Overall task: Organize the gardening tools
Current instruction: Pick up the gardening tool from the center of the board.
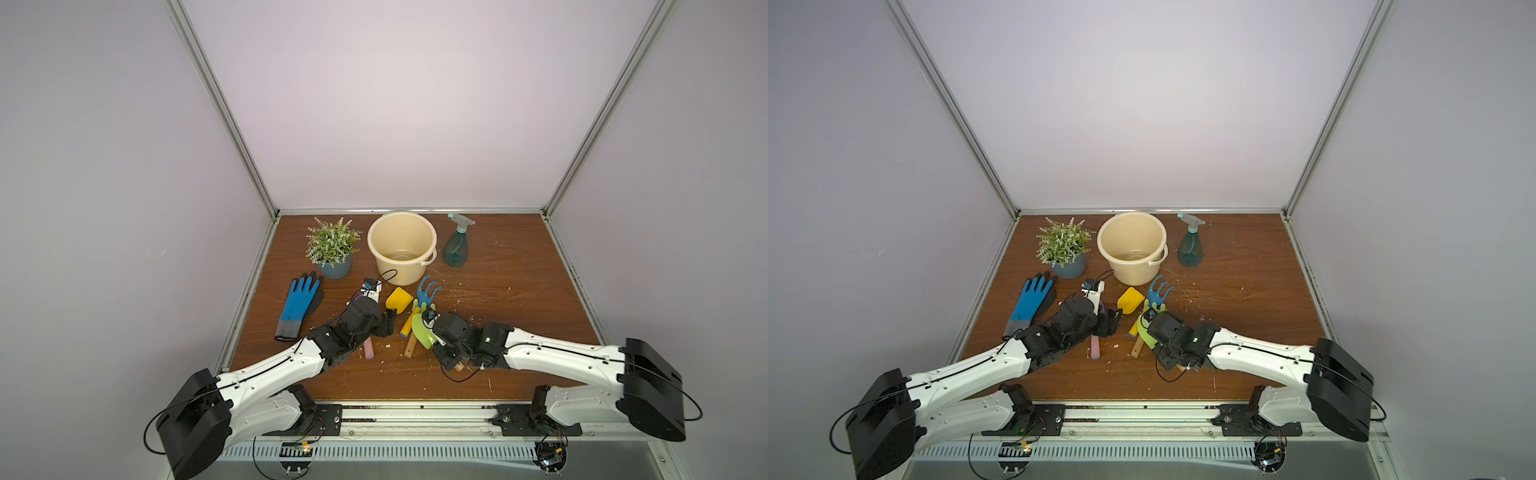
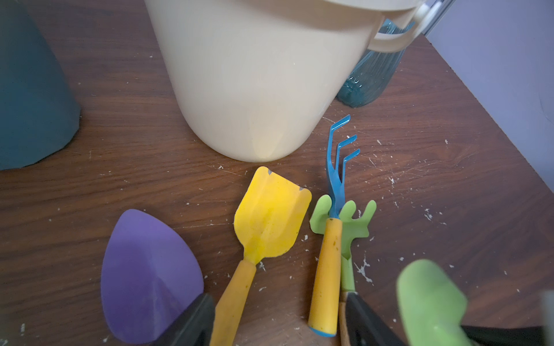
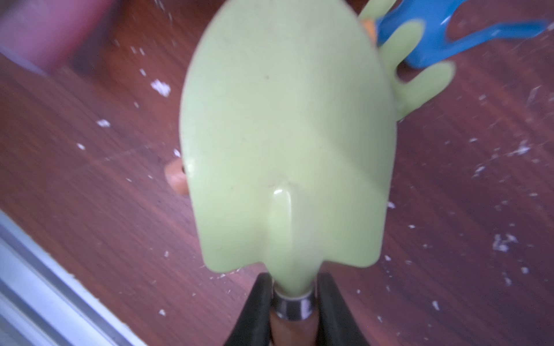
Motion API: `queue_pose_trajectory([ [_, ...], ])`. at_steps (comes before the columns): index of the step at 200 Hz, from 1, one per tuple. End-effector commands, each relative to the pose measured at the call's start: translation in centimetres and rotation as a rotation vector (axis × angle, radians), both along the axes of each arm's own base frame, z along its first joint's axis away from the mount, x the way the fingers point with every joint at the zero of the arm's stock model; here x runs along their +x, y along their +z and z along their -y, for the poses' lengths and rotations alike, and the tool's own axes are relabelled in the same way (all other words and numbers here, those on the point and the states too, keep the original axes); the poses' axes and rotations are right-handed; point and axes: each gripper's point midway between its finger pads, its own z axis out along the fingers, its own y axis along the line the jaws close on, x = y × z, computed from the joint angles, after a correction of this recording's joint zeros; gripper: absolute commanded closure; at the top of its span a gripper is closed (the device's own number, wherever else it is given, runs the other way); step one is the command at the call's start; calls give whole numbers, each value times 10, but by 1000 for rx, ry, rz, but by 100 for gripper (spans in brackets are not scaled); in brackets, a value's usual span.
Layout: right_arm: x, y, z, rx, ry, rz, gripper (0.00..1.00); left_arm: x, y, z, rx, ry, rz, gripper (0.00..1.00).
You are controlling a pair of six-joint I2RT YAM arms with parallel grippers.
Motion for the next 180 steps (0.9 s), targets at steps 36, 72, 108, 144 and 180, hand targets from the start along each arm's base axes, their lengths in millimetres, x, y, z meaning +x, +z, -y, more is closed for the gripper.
queue_pose_trajectory([
  [36, 61, 148, -19, 302, -33, 341, 91, 16, 16, -7, -15, 63, 39, 27],
  [72, 116, 227, -51, 443, -2, 474, 92, 14, 16, -7, -33, 68, 31, 27],
  [108, 188, 282, -93, 516, -4, 553, 91, 8, 17, -13, -63, 85, 23, 27],
  [144, 259, 269, -124, 516, -33, 547, 92, 3, 21, -18, -106, 101, 36, 27],
  [180, 300, 231, -137, 507, -70, 522, 92, 1, 23, -21, -104, 107, 40, 27],
])
